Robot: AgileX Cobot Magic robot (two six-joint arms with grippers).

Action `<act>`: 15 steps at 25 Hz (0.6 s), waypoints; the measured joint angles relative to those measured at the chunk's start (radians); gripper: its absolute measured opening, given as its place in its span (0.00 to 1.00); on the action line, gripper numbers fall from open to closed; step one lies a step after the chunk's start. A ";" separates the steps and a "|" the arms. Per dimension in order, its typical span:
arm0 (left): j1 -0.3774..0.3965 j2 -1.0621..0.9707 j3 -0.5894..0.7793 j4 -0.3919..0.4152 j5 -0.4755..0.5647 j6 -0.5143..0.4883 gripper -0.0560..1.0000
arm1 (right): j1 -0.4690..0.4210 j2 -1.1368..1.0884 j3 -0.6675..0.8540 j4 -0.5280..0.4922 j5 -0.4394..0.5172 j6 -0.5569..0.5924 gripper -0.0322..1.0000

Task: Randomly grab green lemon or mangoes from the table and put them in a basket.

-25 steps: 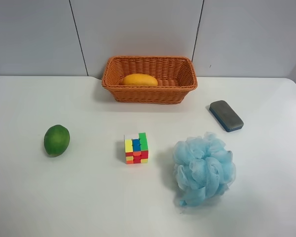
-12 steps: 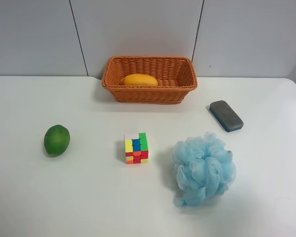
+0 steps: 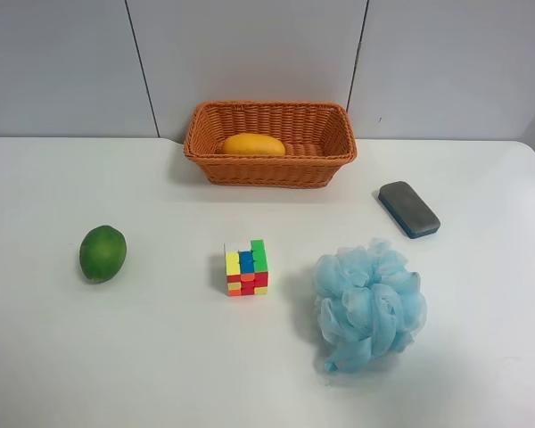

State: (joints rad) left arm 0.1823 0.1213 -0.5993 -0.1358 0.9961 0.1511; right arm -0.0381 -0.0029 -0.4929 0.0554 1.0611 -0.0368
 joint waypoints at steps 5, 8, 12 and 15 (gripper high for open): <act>-0.027 -0.058 0.012 0.017 0.010 -0.028 0.99 | 0.000 0.000 0.000 0.000 0.000 0.000 0.82; -0.027 -0.082 0.057 0.018 0.027 -0.048 0.99 | 0.000 0.000 0.000 0.000 0.000 0.000 0.82; -0.027 -0.115 0.090 0.056 0.057 -0.097 0.99 | 0.000 0.000 0.000 0.000 0.000 0.000 0.82; -0.048 -0.123 0.091 0.076 0.057 -0.122 0.99 | 0.000 0.000 0.000 0.000 0.000 0.000 0.82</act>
State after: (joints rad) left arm 0.1344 -0.0020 -0.5087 -0.0600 1.0534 0.0295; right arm -0.0381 -0.0029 -0.4929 0.0554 1.0611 -0.0368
